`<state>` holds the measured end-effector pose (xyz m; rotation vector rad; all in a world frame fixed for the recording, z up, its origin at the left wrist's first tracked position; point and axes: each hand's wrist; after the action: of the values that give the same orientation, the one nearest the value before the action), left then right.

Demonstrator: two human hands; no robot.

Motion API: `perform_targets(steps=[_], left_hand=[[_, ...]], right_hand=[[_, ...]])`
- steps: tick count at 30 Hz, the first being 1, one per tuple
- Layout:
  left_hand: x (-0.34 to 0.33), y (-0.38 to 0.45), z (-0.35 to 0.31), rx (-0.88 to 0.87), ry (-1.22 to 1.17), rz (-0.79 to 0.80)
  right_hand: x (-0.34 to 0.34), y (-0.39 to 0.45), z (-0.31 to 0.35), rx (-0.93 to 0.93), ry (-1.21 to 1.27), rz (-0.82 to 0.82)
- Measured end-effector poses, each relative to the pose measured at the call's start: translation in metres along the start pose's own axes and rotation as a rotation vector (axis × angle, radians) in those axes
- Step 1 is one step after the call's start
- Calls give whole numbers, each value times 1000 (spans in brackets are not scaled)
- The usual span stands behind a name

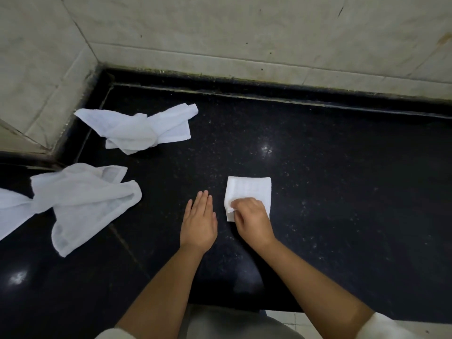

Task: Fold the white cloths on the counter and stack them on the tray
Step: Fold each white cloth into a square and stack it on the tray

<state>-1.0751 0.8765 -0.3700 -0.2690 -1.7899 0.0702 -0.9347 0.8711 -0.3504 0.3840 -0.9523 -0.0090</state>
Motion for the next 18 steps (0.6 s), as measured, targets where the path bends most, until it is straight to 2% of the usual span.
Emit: perform_targets(steps=[4,9,14,18], left_hand=[[1,0,0,-4,-5,12],[4,-2,0,5,-7,8],[2,-1,0,-14,-3,5],[0,0,1,-30,-4,-13]], right_hand=[[-4,-16,-12,46,-72,153],[-7,-14,-14,40,-113,154],[-10,-9,-9,-110,-66,57],[-14,-14,-9,-37,-182,240]])
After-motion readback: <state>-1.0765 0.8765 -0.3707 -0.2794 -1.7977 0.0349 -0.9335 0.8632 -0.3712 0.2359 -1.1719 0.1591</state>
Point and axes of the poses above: each hand's wrist, its own y-axis towards the middle knuckle, its own x-axis out of the back of the hand, z = x × y, and after that the axes turned 3 degrees about x, right-handed
